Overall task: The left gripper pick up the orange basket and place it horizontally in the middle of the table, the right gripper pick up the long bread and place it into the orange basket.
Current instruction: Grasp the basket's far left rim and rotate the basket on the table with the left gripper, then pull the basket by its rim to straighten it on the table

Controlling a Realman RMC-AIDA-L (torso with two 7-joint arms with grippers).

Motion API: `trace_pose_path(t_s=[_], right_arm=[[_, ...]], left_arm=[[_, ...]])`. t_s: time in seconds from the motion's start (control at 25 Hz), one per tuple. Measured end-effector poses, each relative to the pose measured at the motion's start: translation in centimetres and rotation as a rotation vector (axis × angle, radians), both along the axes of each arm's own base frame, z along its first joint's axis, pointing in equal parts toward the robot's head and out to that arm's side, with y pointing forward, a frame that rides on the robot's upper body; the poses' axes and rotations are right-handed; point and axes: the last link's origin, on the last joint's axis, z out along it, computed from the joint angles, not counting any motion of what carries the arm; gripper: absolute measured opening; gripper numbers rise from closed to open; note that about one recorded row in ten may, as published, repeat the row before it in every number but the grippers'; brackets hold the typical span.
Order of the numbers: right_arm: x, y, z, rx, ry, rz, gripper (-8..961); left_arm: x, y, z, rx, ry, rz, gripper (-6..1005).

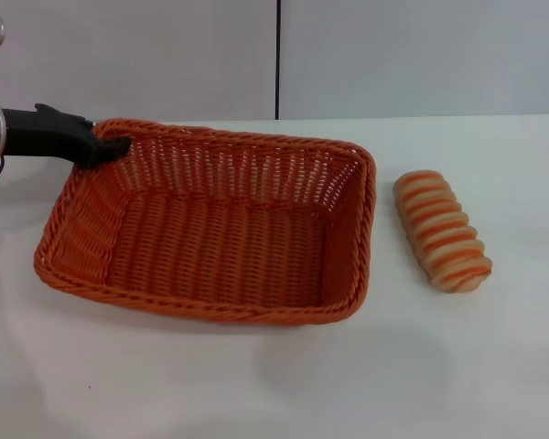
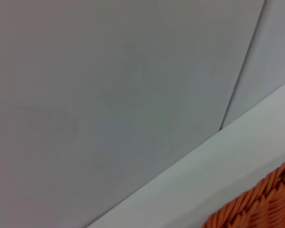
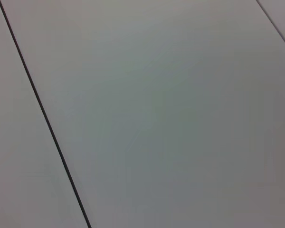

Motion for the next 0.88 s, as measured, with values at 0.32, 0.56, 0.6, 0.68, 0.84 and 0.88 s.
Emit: trace_pose_path(t_s=[0.32,0.56,0.6,0.68,0.84,0.88], right_arm=[[0.0,0.0,0.1,0.004,0.001,-0.002,712],[0.1,0.0,0.1,0.004,0.002,-0.005,708],[0.1,0.0,0.1,0.005,0.002,-0.005,708],[0.1,0.0,0.1,0.006,0.002,-0.006,706],[0.1,0.1,0.2,0.006,0.001,-0.004,704],[0.1,0.1,0.2,0.006,0.001,-0.003,703]], left_arm=[[0.0,-0.4,0.7,-0.022,-0.047,0.056,300],[0.4,-1.1,1.7,-0.041,-0.123,0.131,281],[0.5,-1.5,1.9,-0.053,-0.146,0.16,276],[0.4,-1.9,2.1,-0.057,-0.171,0.203,265],[0.1,-2.5,2.3,-0.056,-0.217,0.295,240],[-0.1,-2.7,2.3,-0.058,-0.229,0.317,238]])
